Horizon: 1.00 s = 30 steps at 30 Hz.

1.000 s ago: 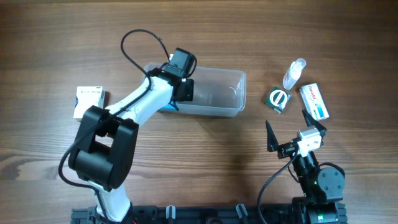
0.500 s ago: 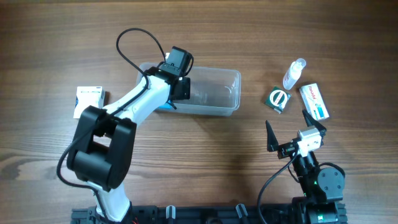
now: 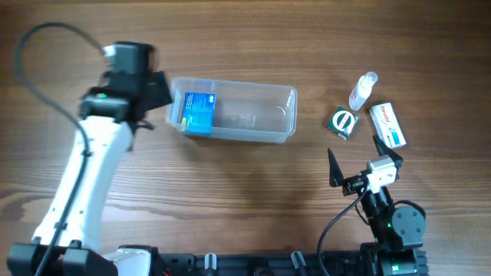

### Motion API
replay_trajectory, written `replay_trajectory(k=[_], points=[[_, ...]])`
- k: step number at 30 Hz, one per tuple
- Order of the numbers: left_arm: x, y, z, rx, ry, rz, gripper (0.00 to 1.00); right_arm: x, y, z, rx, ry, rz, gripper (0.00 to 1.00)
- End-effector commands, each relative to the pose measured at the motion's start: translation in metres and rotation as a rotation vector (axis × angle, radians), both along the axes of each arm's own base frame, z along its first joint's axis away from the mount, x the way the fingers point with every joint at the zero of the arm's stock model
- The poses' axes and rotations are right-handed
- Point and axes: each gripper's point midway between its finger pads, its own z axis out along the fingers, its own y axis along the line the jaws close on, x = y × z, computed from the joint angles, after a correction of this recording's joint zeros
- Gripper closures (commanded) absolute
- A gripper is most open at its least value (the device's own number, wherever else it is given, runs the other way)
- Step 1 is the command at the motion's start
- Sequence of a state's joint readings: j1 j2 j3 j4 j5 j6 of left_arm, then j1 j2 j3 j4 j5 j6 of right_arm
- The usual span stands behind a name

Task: Pack container
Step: 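Move the left gripper to the white Hansaplast box and grasp it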

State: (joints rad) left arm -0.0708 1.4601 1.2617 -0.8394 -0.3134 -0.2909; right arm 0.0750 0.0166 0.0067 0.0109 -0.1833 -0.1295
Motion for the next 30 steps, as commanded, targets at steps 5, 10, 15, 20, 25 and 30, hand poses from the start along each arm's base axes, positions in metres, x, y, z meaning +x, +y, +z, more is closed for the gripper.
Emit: replay_trajectory(k=[5,10,15,20,25,30], points=[[-0.005,0.074,-0.041,-0.051,0.134,0.002,0.0,0.0,0.001,0.001,-0.009,-0.008,0.01,0.0],[-0.007,0.09,-0.088,-0.1,0.251,0.015,0.0,0.0,0.001,0.001,-0.009,-0.008,0.01,0.0],[-0.003,0.088,-0.127,-0.106,0.345,-0.057,0.0,0.0,0.001,0.001,-0.009,-0.008,0.01,0.0],[0.006,0.087,-0.14,-0.113,0.339,-0.102,0.0,0.0,0.001,0.001,-0.009,-0.008,0.009,0.0],[0.016,0.089,-0.138,-0.076,0.316,-0.171,0.0,0.0,0.001,0.001,-0.009,-0.008,0.01,0.0],[0.015,0.091,-0.139,-0.05,0.331,-0.228,0.0,0.0,0.001,0.001,-0.009,-0.008,0.01,0.0]])
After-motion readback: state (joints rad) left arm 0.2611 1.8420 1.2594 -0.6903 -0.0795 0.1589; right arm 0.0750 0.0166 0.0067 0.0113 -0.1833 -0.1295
